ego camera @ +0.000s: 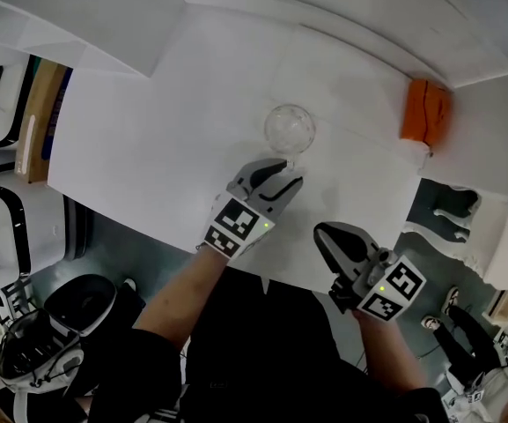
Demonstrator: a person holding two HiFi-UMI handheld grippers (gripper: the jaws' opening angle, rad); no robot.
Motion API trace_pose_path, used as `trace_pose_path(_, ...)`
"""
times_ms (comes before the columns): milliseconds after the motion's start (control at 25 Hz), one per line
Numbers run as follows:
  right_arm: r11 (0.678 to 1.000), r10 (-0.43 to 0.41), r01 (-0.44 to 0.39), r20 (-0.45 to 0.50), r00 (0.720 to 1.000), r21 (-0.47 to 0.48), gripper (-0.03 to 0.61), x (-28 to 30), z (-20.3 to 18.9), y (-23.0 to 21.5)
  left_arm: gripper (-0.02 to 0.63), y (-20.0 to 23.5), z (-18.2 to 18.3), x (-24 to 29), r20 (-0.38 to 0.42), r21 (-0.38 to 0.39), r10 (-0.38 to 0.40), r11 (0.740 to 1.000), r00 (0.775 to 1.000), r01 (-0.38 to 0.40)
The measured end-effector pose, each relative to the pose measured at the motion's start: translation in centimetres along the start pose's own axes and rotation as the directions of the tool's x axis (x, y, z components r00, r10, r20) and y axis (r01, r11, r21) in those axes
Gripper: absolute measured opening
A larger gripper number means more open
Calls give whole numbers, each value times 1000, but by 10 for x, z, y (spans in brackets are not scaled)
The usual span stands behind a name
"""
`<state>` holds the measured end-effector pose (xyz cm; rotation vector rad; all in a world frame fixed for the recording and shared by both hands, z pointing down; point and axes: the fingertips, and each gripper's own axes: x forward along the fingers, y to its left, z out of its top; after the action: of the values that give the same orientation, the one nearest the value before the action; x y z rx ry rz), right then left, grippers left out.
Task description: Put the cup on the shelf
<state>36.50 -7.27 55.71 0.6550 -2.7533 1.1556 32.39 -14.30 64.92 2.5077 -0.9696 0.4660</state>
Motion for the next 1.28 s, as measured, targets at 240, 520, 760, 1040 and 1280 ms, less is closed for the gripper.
trace_pose_path(240, 1000, -11, 11, 16, 1000, 14, 17, -7, -5, 4, 147, 2, 2, 14, -24, 53, -16, 998, 1000, 18)
trace_pose_path(520, 999, -31, 30, 27, 999, 24, 17, 1, 0, 4, 116, 7, 7, 20, -36, 58, -47, 997, 998, 49)
trace_pose_path(760, 999, -34, 33, 43, 998, 13, 17, -11, 1, 3, 73, -7, 3, 34, -82, 113, -65, 991, 994, 74)
trace_pose_path(1040, 998, -57, 56, 51, 997, 11, 17, -19, 7, 1, 75, -10, 2, 43, -108, 158, -10, 987, 994, 28)
trace_pose_path(1280, 998, -65, 64, 52, 997, 20, 17, -26, 8, -4, 41, -13, 14, 51, -39, 42, -22, 999, 999, 24)
